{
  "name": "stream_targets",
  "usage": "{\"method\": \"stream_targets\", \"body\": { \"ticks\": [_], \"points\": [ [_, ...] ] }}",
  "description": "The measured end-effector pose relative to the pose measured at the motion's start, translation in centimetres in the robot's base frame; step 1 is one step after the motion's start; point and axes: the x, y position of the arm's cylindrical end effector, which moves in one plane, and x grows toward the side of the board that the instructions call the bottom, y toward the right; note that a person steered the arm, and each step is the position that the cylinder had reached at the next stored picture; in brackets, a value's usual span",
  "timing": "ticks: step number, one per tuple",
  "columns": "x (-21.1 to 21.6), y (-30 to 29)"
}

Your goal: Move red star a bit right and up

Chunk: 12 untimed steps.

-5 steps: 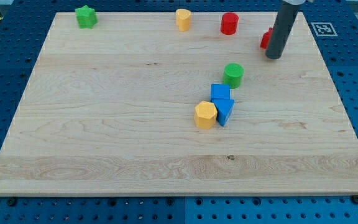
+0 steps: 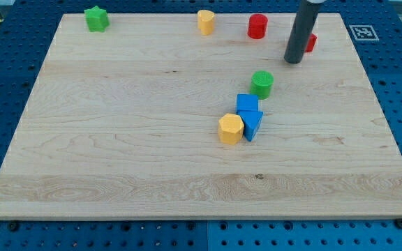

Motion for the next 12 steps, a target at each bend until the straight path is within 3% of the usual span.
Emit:
{"method": "stream_targets", "body": {
  "ticks": [6,12],
  "points": [
    [-2.3,1.7],
    [-6.2,9.2]
  ]
}}
